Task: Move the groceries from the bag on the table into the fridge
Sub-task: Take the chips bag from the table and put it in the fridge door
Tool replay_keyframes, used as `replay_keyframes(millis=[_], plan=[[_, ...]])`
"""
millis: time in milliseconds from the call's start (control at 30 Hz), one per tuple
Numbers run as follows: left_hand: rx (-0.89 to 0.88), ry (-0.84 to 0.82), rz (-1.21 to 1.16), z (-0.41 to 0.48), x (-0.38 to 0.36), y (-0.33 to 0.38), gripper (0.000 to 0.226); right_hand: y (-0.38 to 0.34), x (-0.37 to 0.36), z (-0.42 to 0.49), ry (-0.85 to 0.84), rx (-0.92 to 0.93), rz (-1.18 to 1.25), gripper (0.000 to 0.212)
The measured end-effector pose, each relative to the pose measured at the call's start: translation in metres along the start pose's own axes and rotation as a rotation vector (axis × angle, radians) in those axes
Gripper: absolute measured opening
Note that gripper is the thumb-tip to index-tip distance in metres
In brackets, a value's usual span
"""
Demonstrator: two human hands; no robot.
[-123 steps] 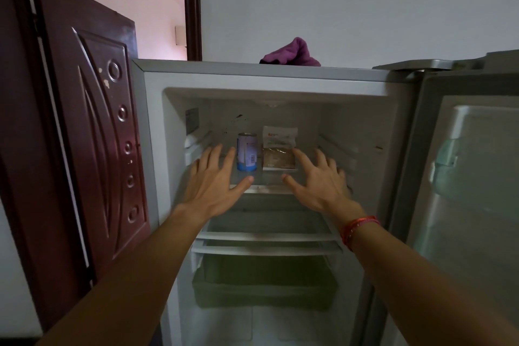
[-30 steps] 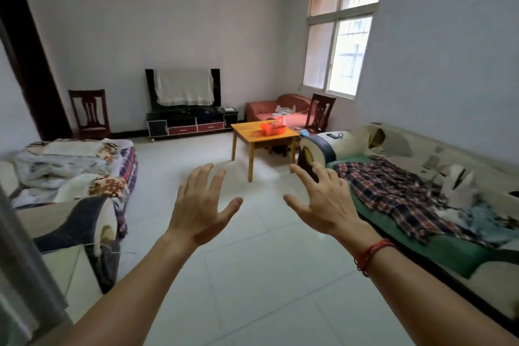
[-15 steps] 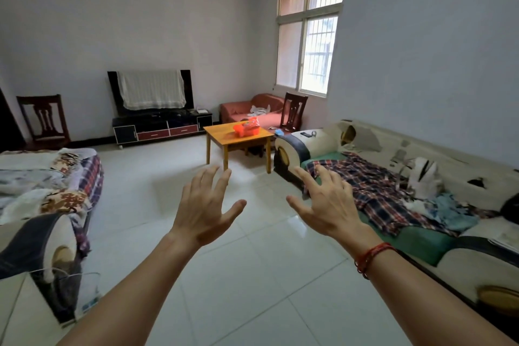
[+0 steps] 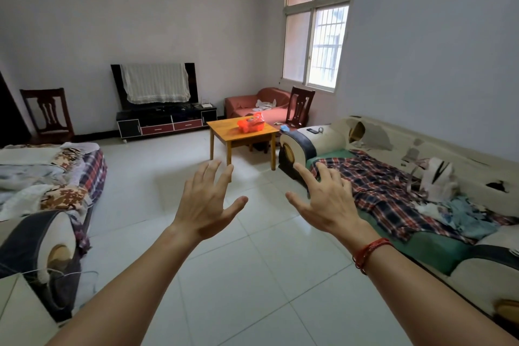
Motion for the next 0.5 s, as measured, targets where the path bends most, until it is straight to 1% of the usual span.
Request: replay_keyframes(millis=[200,400,500], plan=[[0.013,-0.026,-0.016,0.051,-0.056,-0.039,0.082,0.002,-0.048,0.068,-0.008,0.015,-0.01,0.072],[0.041,-0.046,-0.02,0.132,-0.114,-0.103,0.084,-0.003,-0.104,0.172,-0.048,0.006,-0.039,0.072],[0.024,-0.057,-0.025,0.175,-0.138,-0.127,0.084,-0.005,-0.127,0.223,-0.061,-0.005,-0.044,0.072]])
Point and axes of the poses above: each hand's wrist, its own z-axis towards the middle knuckle, its own x-axis out of the back of the hand, y = z × x, the point moved 5 cm from there along z, towards the middle knuckle
